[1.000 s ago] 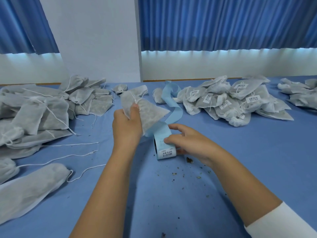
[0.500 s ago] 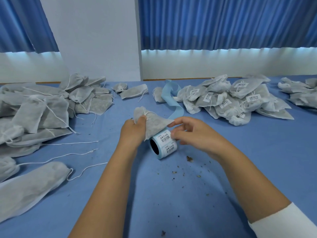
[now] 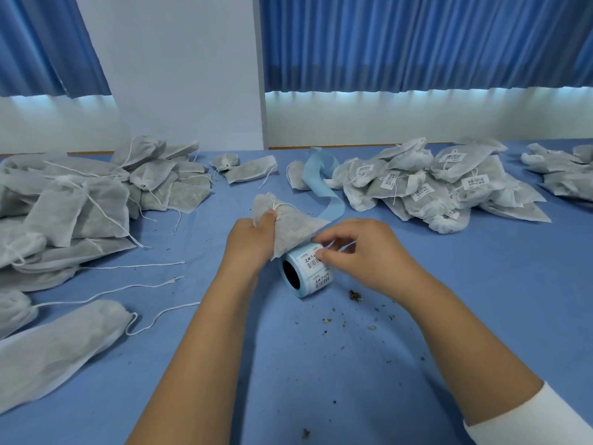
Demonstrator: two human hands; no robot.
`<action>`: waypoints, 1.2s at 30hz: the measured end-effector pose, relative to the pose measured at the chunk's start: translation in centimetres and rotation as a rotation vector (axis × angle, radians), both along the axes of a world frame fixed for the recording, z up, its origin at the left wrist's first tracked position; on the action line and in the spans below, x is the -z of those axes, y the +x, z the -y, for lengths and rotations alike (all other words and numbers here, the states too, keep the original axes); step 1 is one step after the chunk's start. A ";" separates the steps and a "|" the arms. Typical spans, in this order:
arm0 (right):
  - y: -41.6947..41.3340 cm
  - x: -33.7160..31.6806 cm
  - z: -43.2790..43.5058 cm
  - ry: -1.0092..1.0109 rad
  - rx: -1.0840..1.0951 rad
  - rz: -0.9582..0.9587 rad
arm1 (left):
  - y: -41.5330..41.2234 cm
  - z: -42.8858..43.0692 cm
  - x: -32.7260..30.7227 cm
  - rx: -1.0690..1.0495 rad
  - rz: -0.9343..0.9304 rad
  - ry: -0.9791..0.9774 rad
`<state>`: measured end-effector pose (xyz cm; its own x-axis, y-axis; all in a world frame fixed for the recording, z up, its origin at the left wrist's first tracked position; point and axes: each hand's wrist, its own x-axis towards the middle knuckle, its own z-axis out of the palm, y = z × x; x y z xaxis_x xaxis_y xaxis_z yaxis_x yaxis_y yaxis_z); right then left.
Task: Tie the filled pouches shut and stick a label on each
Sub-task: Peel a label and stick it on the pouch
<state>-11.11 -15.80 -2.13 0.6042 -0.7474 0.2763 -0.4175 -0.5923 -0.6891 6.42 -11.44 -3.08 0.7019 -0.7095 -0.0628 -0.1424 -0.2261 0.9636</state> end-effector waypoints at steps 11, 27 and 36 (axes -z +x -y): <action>0.1 0.1 -0.4 -0.105 0.004 -0.008 | 0.2 0.1 0.3 -0.007 0.083 0.095; 0.1 0.3 -0.1 -0.078 -0.028 -0.060 | 0.0 -0.1 0.1 0.026 0.105 0.065; 0.0 0.3 -0.4 -0.185 -0.012 -0.056 | 0.0 -0.3 0.1 -0.002 0.085 0.072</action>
